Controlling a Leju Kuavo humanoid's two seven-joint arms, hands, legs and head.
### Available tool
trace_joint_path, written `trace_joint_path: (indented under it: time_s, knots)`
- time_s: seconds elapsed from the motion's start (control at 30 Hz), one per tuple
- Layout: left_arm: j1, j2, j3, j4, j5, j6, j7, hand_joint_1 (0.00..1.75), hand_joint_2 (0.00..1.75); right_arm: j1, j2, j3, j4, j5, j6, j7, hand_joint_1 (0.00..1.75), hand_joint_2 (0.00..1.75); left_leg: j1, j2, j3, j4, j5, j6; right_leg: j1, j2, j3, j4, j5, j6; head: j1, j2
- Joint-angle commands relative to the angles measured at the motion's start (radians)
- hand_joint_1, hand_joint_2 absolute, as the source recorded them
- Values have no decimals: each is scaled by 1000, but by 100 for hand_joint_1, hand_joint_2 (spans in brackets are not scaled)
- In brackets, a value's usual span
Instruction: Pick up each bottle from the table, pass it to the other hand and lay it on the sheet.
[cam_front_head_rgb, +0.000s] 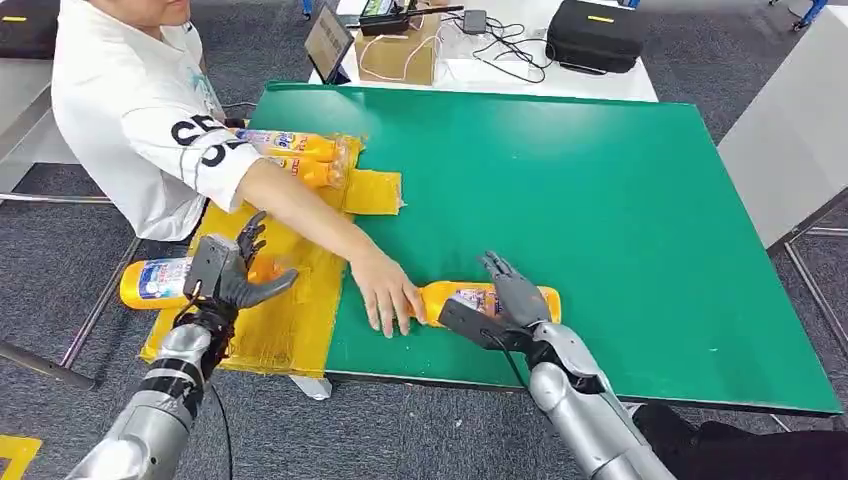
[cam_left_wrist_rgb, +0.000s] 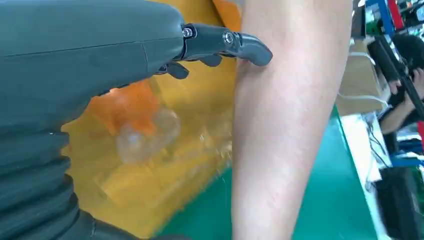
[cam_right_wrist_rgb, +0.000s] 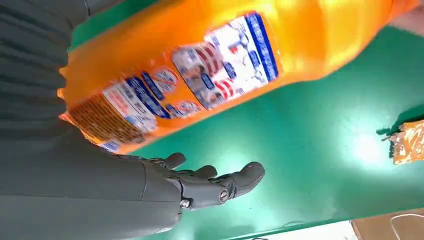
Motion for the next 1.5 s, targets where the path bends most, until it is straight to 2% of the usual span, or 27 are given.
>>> trace_joint_path:
  time_s: [0.03,0.2,0.5,0.7,0.77,0.83,1.0,1.03,1.07,1.1,1.2,1.5]
  knots:
    - [-25,-58,2,4,27,-2,10,0,175,8,-32,-8,-34,15,16,17,0,175,0,-1,2,0,-1,-1,1,-2,3,0,-2,-1,0,0]
    - [-18,-58,-24,-25,48,-16,23,0,175,-9,-60,11,17,56,60,49,0,175,1,-2,5,1,-3,-1,2,-3,6,0,-3,-2,0,0]
    - [-18,-56,-28,-24,52,-17,26,0,175,-16,-66,18,30,64,74,55,0,175,1,0,4,0,-2,-1,1,-1,4,-1,-2,-1,0,0]
    - [-3,-64,-48,-48,72,-22,31,0,175,-72,-93,46,135,119,102,82,0,175,2,1,7,1,-4,-1,2,-1,7,0,-3,-2,0,0]
    - [9,-71,-49,-67,90,-32,39,0,175,-84,-96,43,156,131,101,85,0,175,1,0,2,0,-1,0,1,-1,3,-1,-1,-1,0,0]
    - [28,-78,-60,-96,102,-33,47,0,175,-100,-101,47,180,144,107,87,0,175,1,1,7,0,-3,-1,2,-1,7,-1,-3,-1,0,0]
    - [41,-94,-73,-141,145,-35,83,0,175,-116,-136,43,218,99,184,40,0,175,0,-1,2,0,-1,0,1,-1,3,-1,-1,0,0,0]
    - [35,-101,-72,-141,157,-26,95,0,175,-115,-147,46,219,97,182,39,24,175,1,0,4,0,-2,-1,1,-1,5,-1,-2,-1,0,0]
    - [28,-102,-80,-138,167,-25,105,0,175,-115,-151,51,227,96,182,38,145,175,1,-2,2,0,-1,0,1,-2,3,-1,-1,-1,0,0]
    - [21,-100,-96,-133,166,-14,105,0,175,-119,-150,54,245,75,211,28,162,175,1,-1,4,1,-2,-1,1,-2,6,-1,-2,-1,0,0]
    - [0,-101,-130,-109,172,5,112,0,175,-125,-149,66,283,45,220,8,175,175,1,-3,3,0,-1,0,2,-4,5,-2,-1,-1,0,0]
    - [8,-96,-158,-126,185,14,111,0,175,-113,-167,73,261,-12,244,-9,175,175,1,-3,9,0,-1,0,2,-4,11,-3,-2,-1,0,0]
